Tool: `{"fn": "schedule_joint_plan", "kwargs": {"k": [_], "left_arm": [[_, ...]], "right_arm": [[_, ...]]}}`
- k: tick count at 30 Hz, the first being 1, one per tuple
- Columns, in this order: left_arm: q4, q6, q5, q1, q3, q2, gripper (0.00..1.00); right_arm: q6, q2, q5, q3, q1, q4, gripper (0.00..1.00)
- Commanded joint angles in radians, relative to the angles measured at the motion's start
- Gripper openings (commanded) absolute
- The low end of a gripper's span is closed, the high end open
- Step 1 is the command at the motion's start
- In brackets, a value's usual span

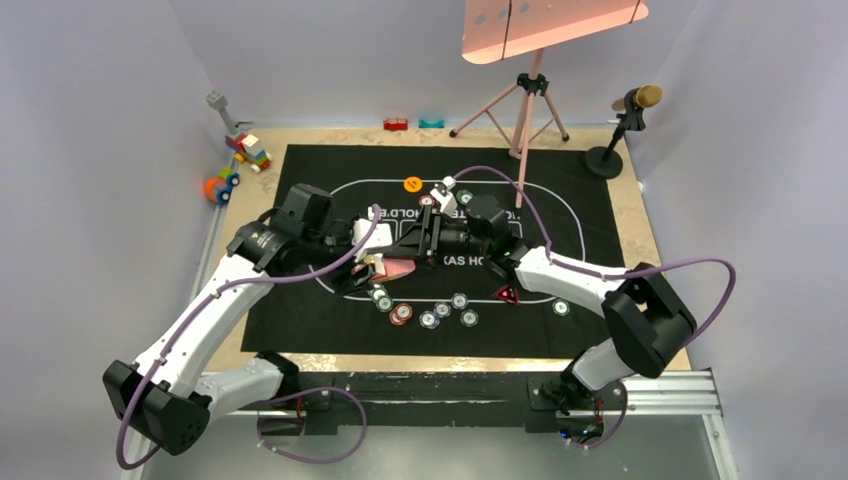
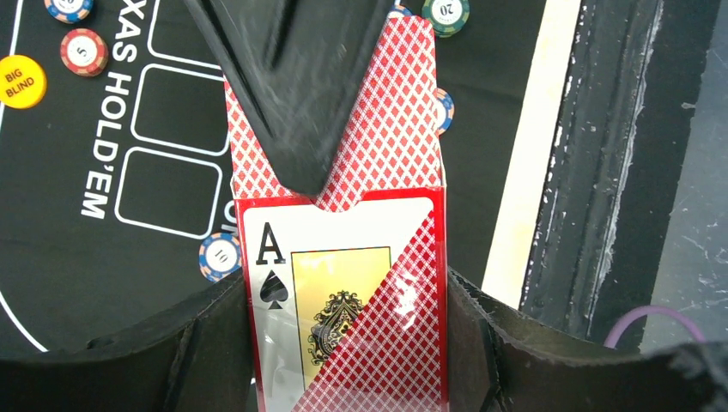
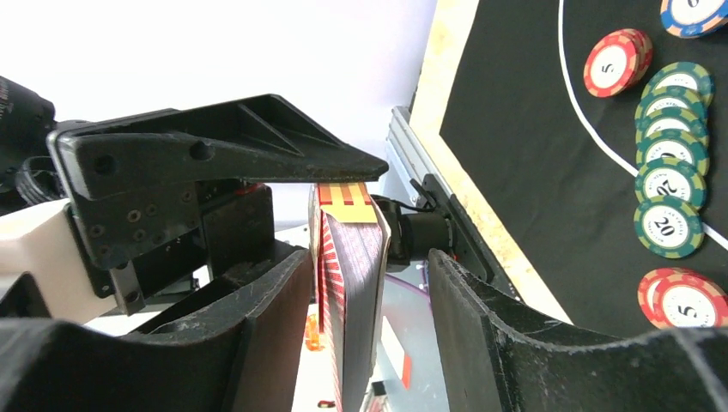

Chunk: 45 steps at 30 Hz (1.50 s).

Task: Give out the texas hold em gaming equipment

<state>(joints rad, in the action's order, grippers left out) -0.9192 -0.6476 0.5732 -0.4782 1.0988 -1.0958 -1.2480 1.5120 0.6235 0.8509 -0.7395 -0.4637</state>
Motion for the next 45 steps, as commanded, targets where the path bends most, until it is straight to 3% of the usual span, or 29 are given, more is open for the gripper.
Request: {"fn": "schedule_joint_plan", "kwargs": {"k": [1, 17, 25, 45], "left_arm": [[0.0, 0.006, 0.057, -0.003, -0.008, 0.044, 0.63], [0.032, 0.046, 0.06, -0.001, -0.012, 0.036, 0.6], [0.024, 0.054, 0.068, -0.002, 0.013, 0.033, 0.56], [0.02, 0.069, 0.086, 0.001, 0.02, 0.042, 0.46]], "right_arm": [[0.068, -0.063, 0.03, 0.02, 0.027, 0.047, 0.57], [0.147, -0.05, 0.055, 0.08, 0.019, 0.143, 0.61], [0.175, -0.053, 0.073, 0.096, 0.02, 0.205, 0.49], [0.201, -0.12, 0.108, 0.028, 0.103, 0.245, 0.43]]}}
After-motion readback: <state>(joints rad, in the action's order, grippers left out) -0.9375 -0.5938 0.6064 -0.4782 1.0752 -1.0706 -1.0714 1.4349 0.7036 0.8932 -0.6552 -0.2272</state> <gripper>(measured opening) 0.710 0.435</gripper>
